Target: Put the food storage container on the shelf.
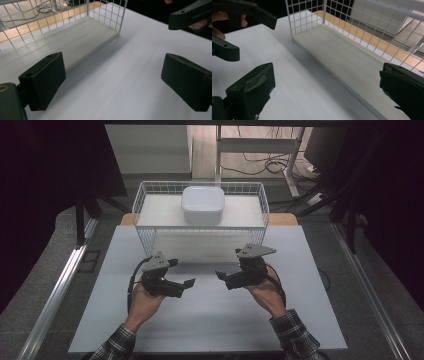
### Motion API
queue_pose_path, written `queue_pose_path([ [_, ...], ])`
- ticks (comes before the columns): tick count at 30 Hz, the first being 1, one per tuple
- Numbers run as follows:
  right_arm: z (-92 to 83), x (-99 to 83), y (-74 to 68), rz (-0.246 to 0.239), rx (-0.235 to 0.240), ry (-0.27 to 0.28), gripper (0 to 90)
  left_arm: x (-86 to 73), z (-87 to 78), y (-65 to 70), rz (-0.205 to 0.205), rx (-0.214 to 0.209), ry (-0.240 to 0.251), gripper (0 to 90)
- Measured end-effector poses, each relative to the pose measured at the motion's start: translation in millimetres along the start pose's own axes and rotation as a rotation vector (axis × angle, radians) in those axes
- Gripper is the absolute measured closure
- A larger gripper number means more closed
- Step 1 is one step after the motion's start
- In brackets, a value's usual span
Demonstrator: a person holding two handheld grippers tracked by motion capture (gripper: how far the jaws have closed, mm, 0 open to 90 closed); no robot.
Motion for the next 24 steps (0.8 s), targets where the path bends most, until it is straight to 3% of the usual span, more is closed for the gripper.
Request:
queue_pose_path([
  [8, -2.8, -12.3, -6.9, 0.015, 0.041, -0.003, 0.0, -17.8, -0.7, 1.8, -0.030, 0.005, -0.040, 6.4],
  [13, -4.1, -21.3, -9.7, 0.005, 0.034, -0.020, 0.0, -22.1, -6.2, 2.9, -0.027, 0.017, -0.038, 6.3],
  [17, -8.1, -33.6, -10.9, 0.024, 0.033, -0.038, 0.0, -28.5, -12.6, 2.7, -0.034, 0.026, -0.035, 6.6],
  [24, -15.4, -43.5, -10.3, 0.038, 0.024, -0.044, 0.0, -46.2, -19.0, 3.7, -0.043, 0.046, -0.062, 6.7],
])
Point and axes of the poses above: each handheld gripper's, and its own axes: z roughly forward along the jaws, x roughly out of its top, y roughly to its right, the point moved 4 cm from there along z, roughly forward along the jaws
